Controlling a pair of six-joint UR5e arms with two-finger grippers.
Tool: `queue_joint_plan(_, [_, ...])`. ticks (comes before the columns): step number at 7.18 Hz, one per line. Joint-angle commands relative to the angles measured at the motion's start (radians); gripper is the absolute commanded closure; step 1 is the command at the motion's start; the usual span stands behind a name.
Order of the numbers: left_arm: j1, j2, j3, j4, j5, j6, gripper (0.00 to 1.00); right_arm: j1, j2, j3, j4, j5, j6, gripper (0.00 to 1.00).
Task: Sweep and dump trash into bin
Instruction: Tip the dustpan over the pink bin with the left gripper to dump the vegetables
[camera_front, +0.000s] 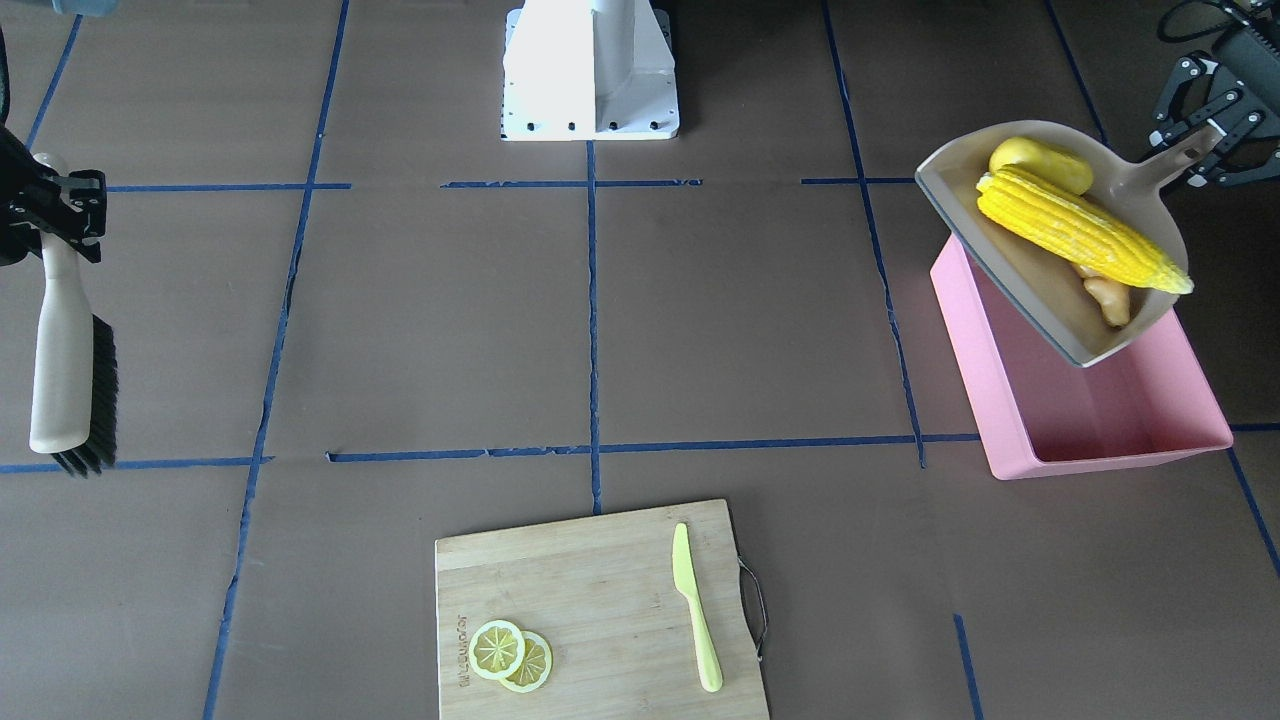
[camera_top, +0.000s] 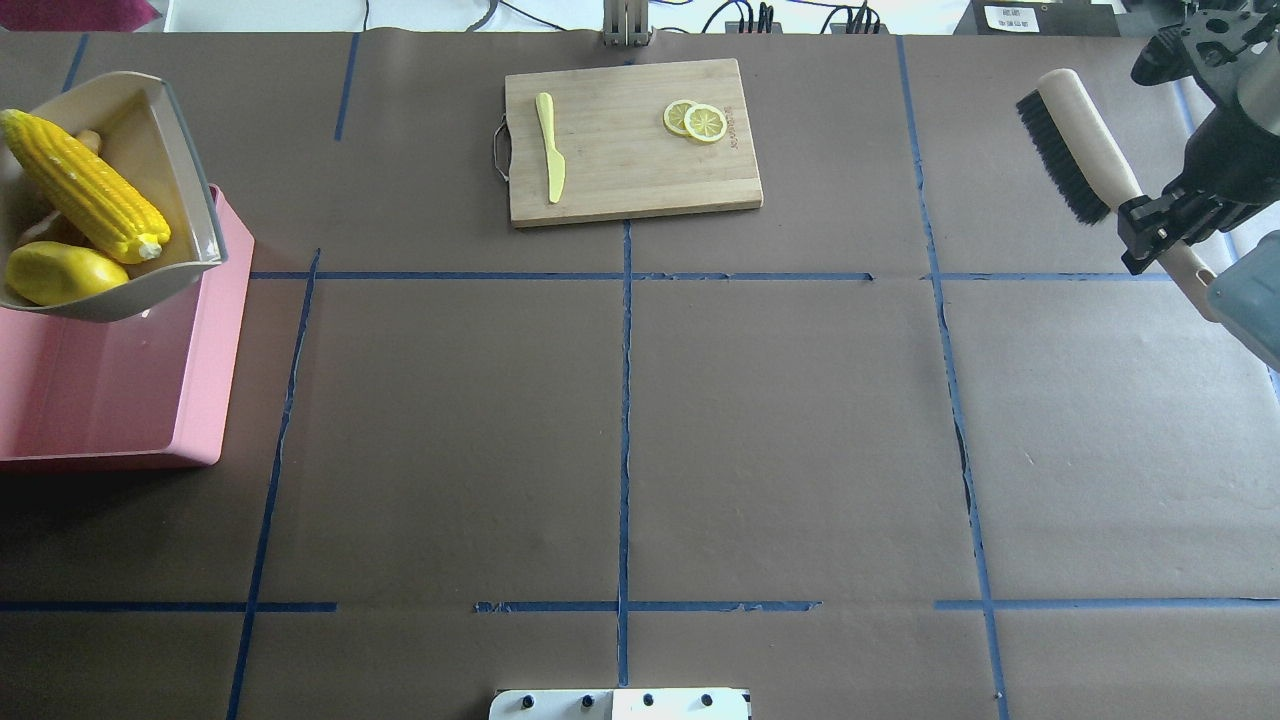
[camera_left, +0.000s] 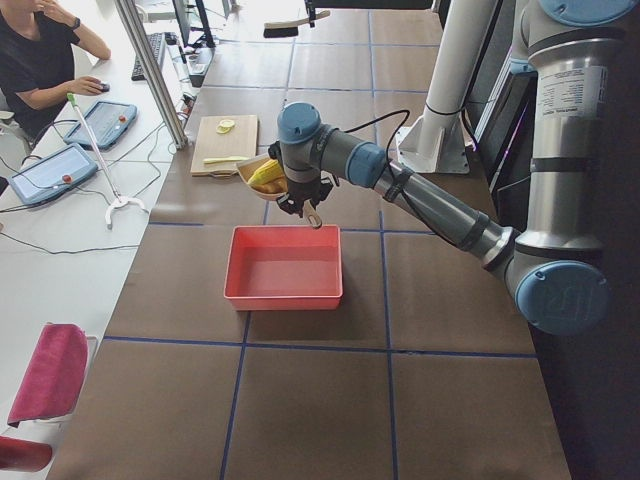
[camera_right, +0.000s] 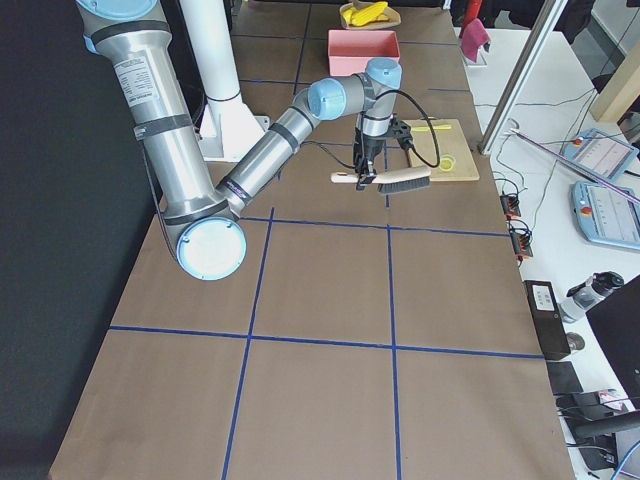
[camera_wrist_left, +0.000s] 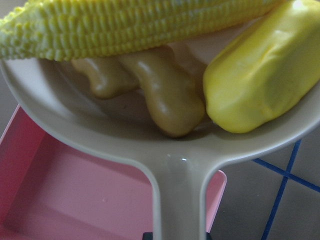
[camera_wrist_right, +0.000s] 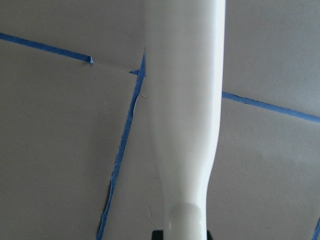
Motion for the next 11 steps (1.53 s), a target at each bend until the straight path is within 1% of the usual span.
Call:
queue_joint_plan(1, [-0.057,0.064,0.034,0.001,-0.006,0.002,1.0,0.062,-0.041,-0.055,0.007,0.055,-0.089,1.0])
queue_joint_plan(2, [-0.082,0.124,0.046,-0.013,0.0,0.003,1.0,0.086,-0.091,-0.063,0.015,0.098,-0.127,1.0])
queue_joint_plan(4, [-0.125,0.161,0.082,-0.008,0.008,0.127,1.0,0.086,-0.156,-0.06,0.021,0.102,-0.126,1.0])
queue_joint_plan(5, [-0.134,0.161,0.089,-0.008,0.056,0.135,1.0,0.086,-0.173,-0.056,0.021,0.107,-0.124,1.0])
queue_joint_plan(6, [-0.134,0.16,0.087,-0.008,0.158,0.137,1.0,0.086,-0.185,-0.054,0.021,0.113,-0.123,0.99])
queue_joint_plan(8, [-0.134,0.152,0.077,-0.005,0.288,0.135,1.0,0.084,-0.211,-0.056,0.021,0.136,-0.121,0.99])
queue_joint_plan(9, [-0.133,0.149,0.075,-0.004,0.384,0.137,0.99,0.086,-0.217,-0.054,0.021,0.142,-0.121,0.99])
queue_joint_plan(10, [-0.131,0.149,0.067,0.001,0.45,0.135,0.99,0.084,-0.228,-0.057,0.021,0.153,-0.123,0.99])
queue_joint_plan(11, [-0.125,0.146,0.066,0.001,0.486,0.135,0.97,0.083,-0.237,-0.06,0.021,0.154,-0.123,0.99])
